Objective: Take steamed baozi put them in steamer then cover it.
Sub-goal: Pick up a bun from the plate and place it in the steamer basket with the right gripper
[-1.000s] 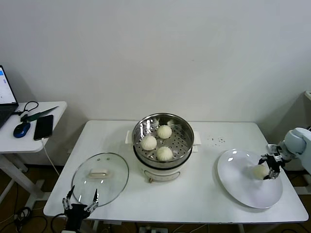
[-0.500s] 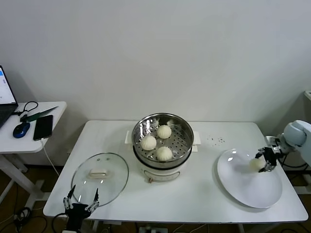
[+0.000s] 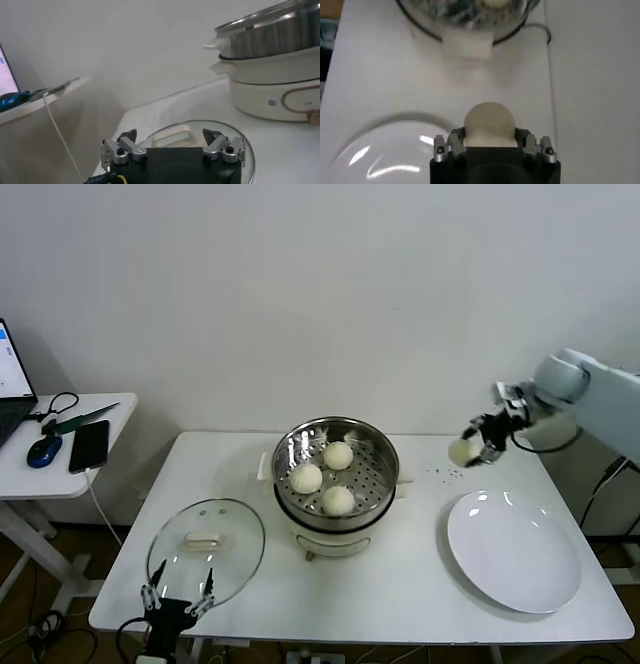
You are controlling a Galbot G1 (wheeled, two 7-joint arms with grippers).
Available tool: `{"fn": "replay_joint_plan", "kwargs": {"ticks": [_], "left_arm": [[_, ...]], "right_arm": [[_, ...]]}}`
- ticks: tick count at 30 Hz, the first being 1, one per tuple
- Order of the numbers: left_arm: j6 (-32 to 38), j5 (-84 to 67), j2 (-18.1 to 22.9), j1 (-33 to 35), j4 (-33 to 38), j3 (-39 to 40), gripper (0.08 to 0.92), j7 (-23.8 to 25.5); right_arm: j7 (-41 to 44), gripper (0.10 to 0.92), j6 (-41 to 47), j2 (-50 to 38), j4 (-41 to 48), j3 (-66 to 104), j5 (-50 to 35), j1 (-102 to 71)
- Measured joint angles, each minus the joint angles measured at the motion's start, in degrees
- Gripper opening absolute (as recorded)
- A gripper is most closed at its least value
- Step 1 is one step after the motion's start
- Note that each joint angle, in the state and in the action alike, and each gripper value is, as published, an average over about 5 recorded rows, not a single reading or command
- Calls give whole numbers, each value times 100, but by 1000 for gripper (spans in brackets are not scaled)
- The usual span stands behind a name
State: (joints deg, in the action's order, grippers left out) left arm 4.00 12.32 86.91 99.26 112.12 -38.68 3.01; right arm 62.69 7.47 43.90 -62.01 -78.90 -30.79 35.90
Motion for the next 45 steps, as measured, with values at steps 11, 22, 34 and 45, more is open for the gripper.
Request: {"fn": "replay_joint_plan", "kwargs": {"ticks": [11,22,34,45], "left_arm": [[-70,102,-66,-93,41,149,823,-27],[-94,36,-146,-133,11,141,823,-34],[-142,-15,-195,-226,-2,150,823,-27],[-153,4,-183,-232,-5,159,823,-25]], "right_arm": [[-382,665,418,1311,-210,-1500,-1724,1034],[-666,670,642,2409,77,-2148,-2106,966],[-823,674,742,2755,106,-2466,-2039,692],[-907,813,808,2828,102,-2500,-1960,587]]}}
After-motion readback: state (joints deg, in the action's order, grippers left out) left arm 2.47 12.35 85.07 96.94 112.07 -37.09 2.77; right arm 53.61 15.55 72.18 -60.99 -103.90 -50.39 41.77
